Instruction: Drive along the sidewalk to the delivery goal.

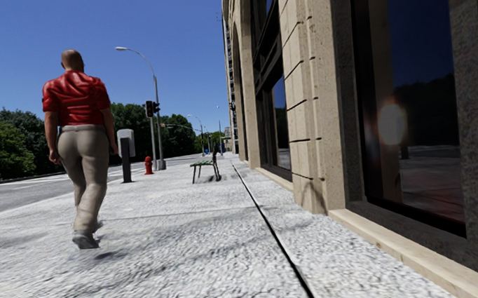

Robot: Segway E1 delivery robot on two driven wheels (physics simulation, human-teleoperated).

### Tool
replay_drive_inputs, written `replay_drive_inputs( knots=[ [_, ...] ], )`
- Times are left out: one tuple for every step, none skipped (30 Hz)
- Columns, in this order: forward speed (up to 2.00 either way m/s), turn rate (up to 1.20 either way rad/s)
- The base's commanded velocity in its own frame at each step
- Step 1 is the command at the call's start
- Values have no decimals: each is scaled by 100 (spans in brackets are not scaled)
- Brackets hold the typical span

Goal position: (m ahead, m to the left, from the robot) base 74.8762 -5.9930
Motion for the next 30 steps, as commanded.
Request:
replay_drive_inputs(
  knots=[
    [200, 0],
    [200, 0],
    [200, 0],
    [200, 0],
    [200, 0],
    [200, 0],
    [200, 0],
    [200, 0],
    [200, 0],
    [200, 0],
    [200, 0],
    [200, 0],
    [200, 0],
    [200, 0],
    [200, 0],
    [200, 0],
    [200, 0],
    [200, 0],
    [200, 0],
    [200, 0],
    [200, 0],
    [200, 0],
    [200, 0],
    [200, 0],
    [200, 0],
    [200, 0],
    [200, 0],
    [200, 0],
    [200, 0],
    [200, 0]
  ],
)
